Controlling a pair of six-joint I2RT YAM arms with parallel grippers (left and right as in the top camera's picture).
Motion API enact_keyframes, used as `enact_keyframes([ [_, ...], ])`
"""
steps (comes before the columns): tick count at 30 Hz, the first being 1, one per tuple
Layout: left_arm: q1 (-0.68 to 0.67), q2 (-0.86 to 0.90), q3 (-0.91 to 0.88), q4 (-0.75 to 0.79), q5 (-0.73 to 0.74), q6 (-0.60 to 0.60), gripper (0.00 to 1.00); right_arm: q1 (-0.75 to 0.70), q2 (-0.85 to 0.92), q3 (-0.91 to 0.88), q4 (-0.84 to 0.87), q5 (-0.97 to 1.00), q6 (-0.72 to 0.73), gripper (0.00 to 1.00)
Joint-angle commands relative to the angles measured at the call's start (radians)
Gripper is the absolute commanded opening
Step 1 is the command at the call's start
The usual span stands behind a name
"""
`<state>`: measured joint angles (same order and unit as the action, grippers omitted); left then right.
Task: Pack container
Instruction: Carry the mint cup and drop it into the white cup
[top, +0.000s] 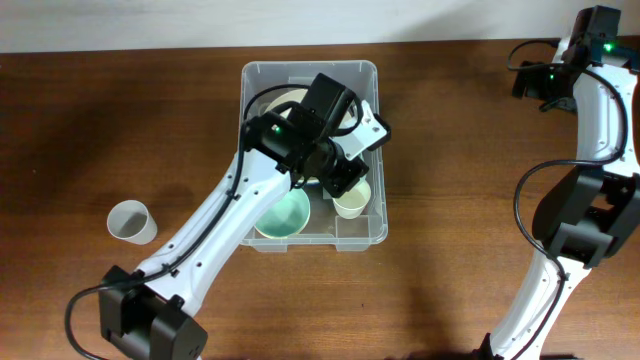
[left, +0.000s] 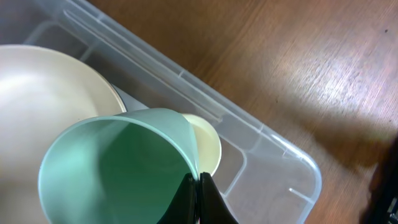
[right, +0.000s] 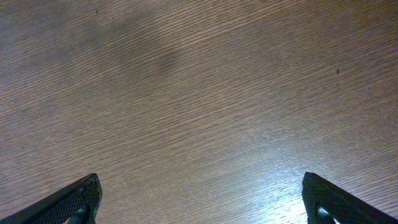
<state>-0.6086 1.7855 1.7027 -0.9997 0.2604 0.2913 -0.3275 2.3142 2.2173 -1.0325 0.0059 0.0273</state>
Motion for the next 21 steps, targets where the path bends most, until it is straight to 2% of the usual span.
enact_keyframes([
  [1, -0.008, -0.032, -0.019, -0.004, -0.003, -0.006, 0.01, 0.0, -0.017, -0.007, 0.0, -0.002, 0.011, 0.99],
  [14, -0.053, -0.031, -0.019, -0.011, 0.011, -0.014, 0.01, 0.0, -0.017, -0.007, 0.0, -0.002, 0.011, 0.99],
  [21, -0.056, -0.031, -0.019, -0.011, -0.063, -0.014, 0.02, 0.0, -0.017, -0.007, 0.0, -0.002, 0.011, 0.99],
])
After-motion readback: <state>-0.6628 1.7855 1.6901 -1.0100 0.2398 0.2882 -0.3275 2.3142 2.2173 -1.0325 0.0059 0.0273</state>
